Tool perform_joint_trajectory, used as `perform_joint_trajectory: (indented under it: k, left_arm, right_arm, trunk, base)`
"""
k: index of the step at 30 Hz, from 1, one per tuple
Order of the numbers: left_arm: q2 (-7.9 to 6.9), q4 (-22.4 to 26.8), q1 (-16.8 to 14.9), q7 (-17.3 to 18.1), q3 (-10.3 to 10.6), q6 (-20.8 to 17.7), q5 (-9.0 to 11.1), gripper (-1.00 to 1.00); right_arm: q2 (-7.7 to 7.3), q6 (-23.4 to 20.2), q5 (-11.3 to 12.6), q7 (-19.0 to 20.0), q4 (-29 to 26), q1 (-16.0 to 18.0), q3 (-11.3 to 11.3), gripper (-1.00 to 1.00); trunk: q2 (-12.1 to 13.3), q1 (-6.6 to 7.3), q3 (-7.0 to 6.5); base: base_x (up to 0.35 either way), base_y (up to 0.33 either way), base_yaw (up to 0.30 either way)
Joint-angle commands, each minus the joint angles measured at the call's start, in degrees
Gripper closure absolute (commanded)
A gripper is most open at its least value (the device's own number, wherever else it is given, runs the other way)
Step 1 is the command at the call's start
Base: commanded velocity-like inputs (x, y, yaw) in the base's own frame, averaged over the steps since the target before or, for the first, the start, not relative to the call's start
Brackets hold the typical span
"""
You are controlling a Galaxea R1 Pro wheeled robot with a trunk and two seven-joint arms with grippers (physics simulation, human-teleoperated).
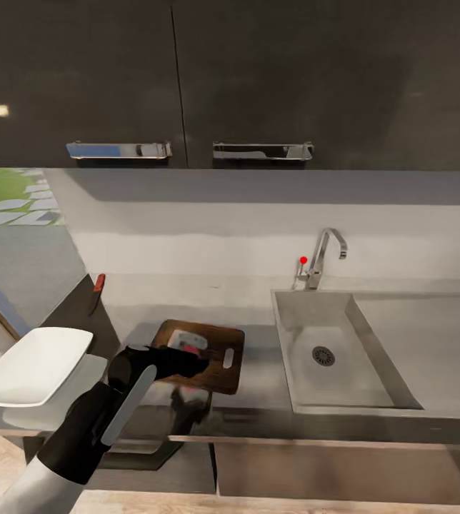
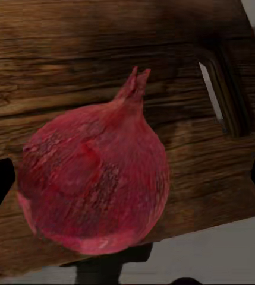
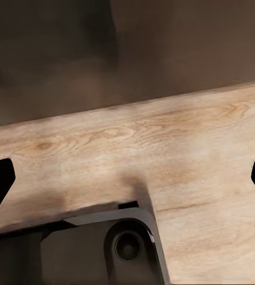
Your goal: In the kitchen, take the Vidalia onion out of the sink, dice it on the chopping board with the paring knife, put the diced onion into the bowl on the countertop, then place both the paring knife and the chopping board into the sink.
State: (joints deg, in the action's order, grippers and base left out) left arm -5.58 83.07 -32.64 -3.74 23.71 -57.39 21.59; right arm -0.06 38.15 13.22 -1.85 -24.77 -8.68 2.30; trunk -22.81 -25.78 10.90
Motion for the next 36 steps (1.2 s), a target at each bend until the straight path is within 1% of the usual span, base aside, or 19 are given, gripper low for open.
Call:
perform_joint_trajectory:
  k: [1, 17, 28, 29, 36]
  left_arm:
    - [-0.04, 0.02, -0.06, -0.38, 0.11, -0.18, 0.39, -1.00]
    - [-0.18, -0.36, -0.06, -0.34, 0.11, -0.11, 0.38, -1.00]
    - [-0.30, -2.39, -0.06, -0.32, 0.19, 0.04, 0.39, -1.00]
    - [-0.31, -3.41, -0.06, -0.31, 0.19, 0.07, 0.39, -1.00]
    - [-0.31, -5.61, -0.06, -0.18, 0.26, 0.16, 0.39, -1.00]
  right_arm:
    - [-0.02, 0.08, 0.31, -0.18, -0.10, -0.02, 0.25, -1.00]
    - [-0.02, 0.07, 0.31, -0.18, -0.10, -0.02, 0.25, -1.00]
    - [-0.02, 0.08, 0.31, -0.25, -0.10, -0.02, 0.25, -1.00]
    - [-0.02, 0.08, 0.31, -0.24, -0.10, -0.02, 0.25, -1.00]
    - [-0.02, 0.08, 0.31, -0.25, -0.10, -0.02, 0.25, -1.00]
  trunk:
    - [-0.11, 0.00, 0.10]
    - [-0.11, 0.00, 0.10]
    - [-0.11, 0.00, 0.10]
    - [-0.11, 0.00, 0.10]
    - [-0.11, 0.00, 0.10]
  base:
    - [-0.326, 0.000, 0.000]
    - [-0.331, 0.000, 0.000]
    - [-0.330, 0.000, 0.000]
    - [-0.126, 0.000, 0.000]
    - [-0.040, 0.000, 0.000]
